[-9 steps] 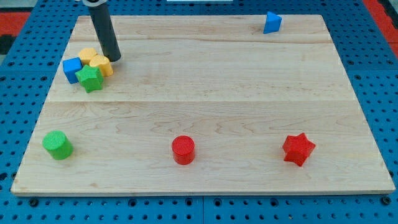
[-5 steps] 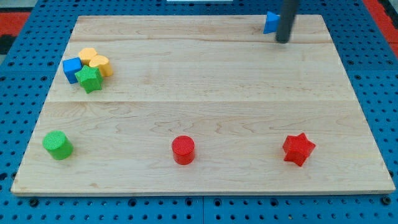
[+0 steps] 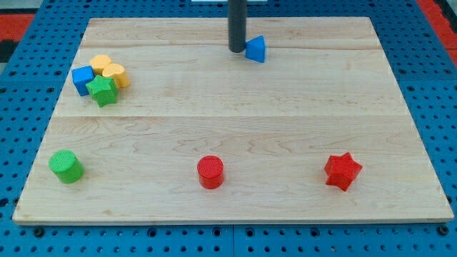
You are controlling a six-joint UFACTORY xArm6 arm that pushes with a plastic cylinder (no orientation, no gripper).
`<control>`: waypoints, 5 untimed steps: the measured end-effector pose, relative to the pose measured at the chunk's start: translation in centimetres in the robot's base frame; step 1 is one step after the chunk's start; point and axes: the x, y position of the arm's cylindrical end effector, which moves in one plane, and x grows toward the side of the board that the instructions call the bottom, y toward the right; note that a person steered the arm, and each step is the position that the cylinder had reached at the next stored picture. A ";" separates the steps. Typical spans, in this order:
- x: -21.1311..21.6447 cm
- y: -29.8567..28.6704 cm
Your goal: Move blue triangle on right side of yellow heart
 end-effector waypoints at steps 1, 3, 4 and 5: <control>-1.8 1.2; -0.6 9.0; 3.3 7.7; 3.1 5.1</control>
